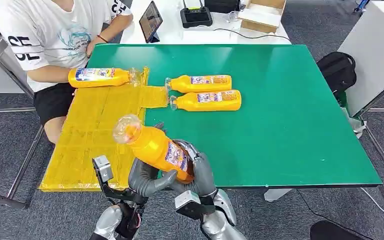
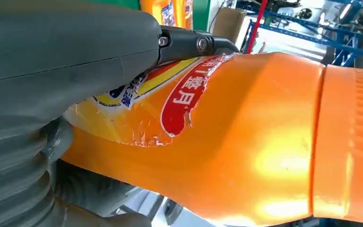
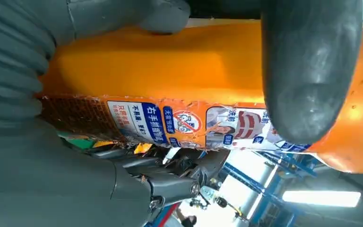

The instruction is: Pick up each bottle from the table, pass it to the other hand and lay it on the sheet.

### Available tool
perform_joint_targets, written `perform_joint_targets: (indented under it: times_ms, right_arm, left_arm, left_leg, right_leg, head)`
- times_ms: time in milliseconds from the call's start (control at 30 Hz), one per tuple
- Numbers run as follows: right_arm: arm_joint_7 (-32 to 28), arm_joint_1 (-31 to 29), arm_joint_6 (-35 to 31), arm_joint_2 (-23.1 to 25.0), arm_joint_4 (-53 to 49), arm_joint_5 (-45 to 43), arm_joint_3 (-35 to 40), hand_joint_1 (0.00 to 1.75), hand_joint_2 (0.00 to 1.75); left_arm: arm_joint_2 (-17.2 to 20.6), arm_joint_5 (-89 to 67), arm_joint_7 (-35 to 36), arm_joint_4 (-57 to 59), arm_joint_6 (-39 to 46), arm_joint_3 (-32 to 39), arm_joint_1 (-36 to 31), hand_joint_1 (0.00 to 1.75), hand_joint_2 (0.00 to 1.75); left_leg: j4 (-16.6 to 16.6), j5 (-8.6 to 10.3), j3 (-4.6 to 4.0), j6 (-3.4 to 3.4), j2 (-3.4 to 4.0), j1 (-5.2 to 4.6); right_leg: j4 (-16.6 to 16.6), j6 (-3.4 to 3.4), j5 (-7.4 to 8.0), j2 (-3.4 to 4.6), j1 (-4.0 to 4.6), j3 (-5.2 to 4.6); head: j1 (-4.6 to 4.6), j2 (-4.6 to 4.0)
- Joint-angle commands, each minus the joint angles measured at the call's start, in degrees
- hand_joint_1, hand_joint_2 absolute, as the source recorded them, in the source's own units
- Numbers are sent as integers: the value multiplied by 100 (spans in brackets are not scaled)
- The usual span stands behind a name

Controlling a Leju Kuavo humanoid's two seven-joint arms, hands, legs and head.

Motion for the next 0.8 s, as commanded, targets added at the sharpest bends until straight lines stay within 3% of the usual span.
perform_joint_targets:
  times_ms: [33, 533, 800]
  right_arm:
    - [-6, -277, 33, -1, 662, 9, 275, 175, 175]
    - [-6, -277, 33, -1, 662, 9, 275, 175, 175]
    - [75, -201, 359, 74, 1152, -97, 665, 175, 175]
  left_arm:
    - [180, -31, 39, 342, -29, -236, -240, 0, 175]
    - [180, -31, 39, 342, -29, -236, -240, 0, 175]
    - [77, 252, 188, 514, -129, -43, -220, 0, 175]
  left_leg:
    - [-6, -3, 16, 4, 3, -1]
    - [-6, -3, 14, 4, 1, 0]
    - [-9, -8, 29, 5, 6, 2]
  right_leg:
    - [-6, -10, -2, -1, 2, 15]
    - [-6, -10, -3, -4, 2, 14]
    - [-11, -16, -5, -1, 6, 28]
  head:
    - [2, 0]
    - [0, 0]
    - [0, 0]
